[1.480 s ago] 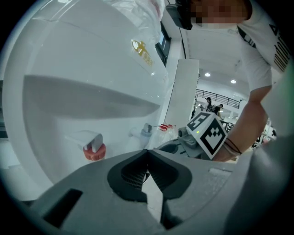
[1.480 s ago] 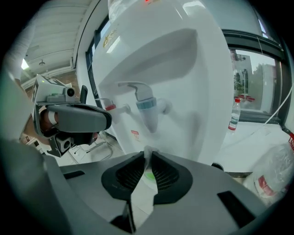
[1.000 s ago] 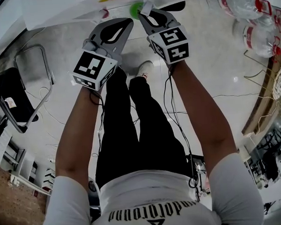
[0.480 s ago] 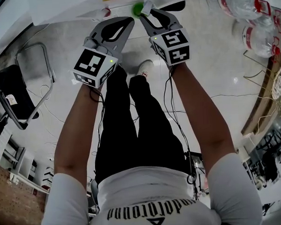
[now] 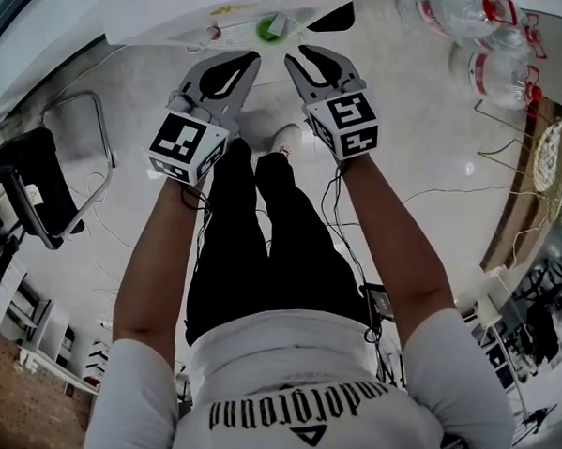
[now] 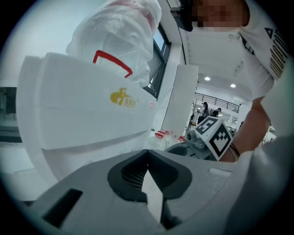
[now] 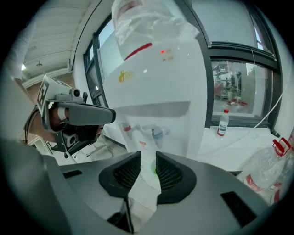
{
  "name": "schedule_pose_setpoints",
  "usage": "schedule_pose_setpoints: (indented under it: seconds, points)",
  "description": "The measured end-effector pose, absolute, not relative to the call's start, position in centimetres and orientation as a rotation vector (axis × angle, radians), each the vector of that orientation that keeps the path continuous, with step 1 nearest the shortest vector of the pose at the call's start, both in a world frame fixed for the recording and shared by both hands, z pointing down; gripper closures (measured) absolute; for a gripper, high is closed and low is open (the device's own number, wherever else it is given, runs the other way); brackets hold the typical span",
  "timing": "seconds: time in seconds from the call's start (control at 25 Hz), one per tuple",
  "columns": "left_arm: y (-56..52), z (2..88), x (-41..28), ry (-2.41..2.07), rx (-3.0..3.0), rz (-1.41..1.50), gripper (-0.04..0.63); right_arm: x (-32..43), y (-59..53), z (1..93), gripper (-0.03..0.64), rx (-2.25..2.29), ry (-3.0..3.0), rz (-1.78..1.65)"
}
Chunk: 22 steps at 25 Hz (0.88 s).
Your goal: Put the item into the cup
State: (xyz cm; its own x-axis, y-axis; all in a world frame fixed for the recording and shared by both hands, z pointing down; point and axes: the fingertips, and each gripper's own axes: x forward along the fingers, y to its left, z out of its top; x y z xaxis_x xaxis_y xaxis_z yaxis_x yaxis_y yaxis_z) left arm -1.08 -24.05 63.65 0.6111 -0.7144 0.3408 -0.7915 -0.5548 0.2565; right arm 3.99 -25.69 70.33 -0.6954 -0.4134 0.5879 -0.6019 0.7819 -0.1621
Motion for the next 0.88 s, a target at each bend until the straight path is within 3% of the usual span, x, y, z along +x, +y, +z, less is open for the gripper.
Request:
schedule_pose_setpoints:
  seconds: [0.88]
  points:
    - [-17.1,43.5,-2.2,-1.285,2.464,0.125,0.581,7.9,-18.7,46.0,0.597,0.650,-2.594,0.277]
